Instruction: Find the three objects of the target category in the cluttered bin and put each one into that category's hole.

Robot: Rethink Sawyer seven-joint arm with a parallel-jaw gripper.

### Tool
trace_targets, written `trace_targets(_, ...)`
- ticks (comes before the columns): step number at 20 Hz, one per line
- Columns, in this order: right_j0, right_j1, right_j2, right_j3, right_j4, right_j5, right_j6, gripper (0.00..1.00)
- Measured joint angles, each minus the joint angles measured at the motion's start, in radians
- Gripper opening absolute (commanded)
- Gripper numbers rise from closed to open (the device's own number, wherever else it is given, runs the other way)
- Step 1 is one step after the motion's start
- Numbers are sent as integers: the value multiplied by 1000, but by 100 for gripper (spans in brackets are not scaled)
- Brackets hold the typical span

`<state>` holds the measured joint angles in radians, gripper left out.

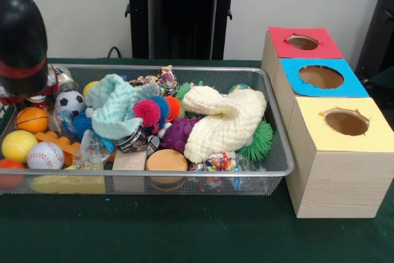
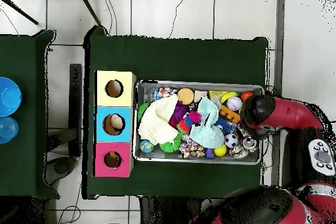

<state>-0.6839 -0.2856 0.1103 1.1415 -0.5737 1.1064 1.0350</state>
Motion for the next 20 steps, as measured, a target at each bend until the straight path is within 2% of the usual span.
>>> trace_targets(3,-36,-29,15,67,17,-106,0,100)
trace_targets(13,-79,-90,27,198,21,-321,0,100)
trace_targets(20,-126,-97,50,231,67,-355,0,100)
